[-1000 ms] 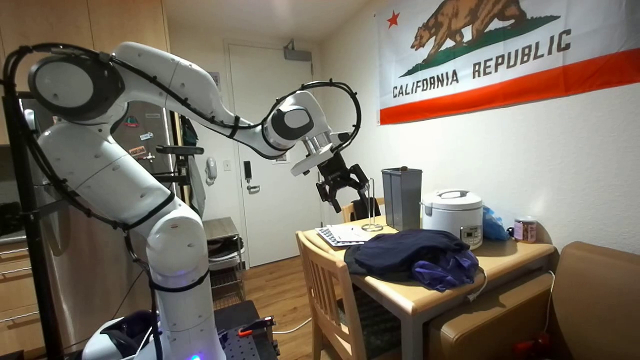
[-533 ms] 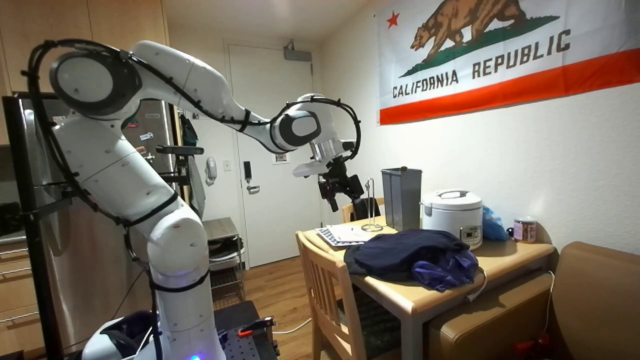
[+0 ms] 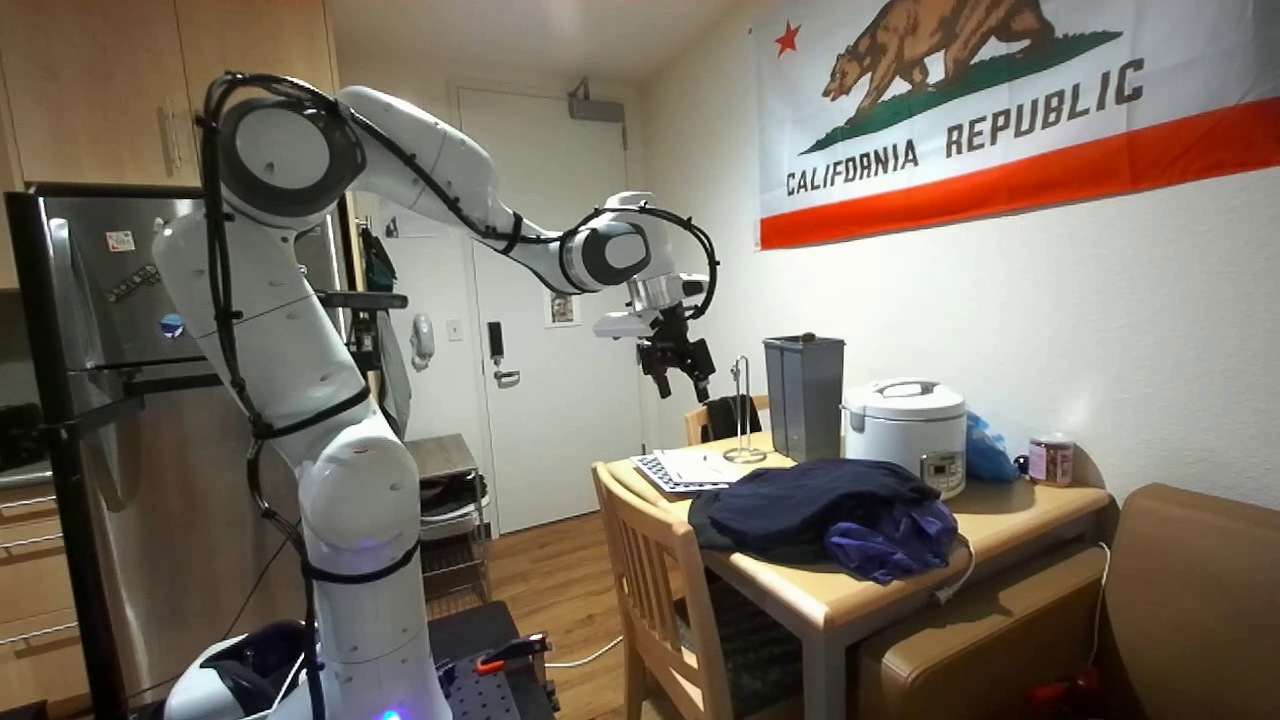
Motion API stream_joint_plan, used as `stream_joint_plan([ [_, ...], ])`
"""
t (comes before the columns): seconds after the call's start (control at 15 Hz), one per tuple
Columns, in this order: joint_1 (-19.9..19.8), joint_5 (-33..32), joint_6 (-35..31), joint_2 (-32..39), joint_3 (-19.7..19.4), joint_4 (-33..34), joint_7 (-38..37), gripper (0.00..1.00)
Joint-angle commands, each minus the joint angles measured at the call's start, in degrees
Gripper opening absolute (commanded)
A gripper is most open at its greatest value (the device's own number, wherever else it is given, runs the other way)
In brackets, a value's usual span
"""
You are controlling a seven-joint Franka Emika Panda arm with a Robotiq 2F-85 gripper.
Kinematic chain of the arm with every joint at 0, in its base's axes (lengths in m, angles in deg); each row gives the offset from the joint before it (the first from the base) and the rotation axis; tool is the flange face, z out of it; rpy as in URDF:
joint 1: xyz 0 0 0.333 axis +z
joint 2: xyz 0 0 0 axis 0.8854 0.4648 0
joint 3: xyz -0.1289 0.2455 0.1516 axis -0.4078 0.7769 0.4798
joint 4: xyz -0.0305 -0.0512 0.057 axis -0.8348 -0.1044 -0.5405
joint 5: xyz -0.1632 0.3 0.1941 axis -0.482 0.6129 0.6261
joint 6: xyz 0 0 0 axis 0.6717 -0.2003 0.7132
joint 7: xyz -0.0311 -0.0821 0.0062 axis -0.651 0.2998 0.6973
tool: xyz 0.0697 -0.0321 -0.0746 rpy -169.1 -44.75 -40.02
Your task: Pick up the black cloth from the table and put it on the chair back.
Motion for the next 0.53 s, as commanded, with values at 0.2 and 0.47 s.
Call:
stream_joint_plan([
  [0.2, -0.06, 1.22, -0.95, 2.20, 0.43, 1.08, -1.91, 1.00],
  [0.47, 1.54, 7.71, -3.65, 9.83, 3.07, 6.44, -10.33, 1.00],
])
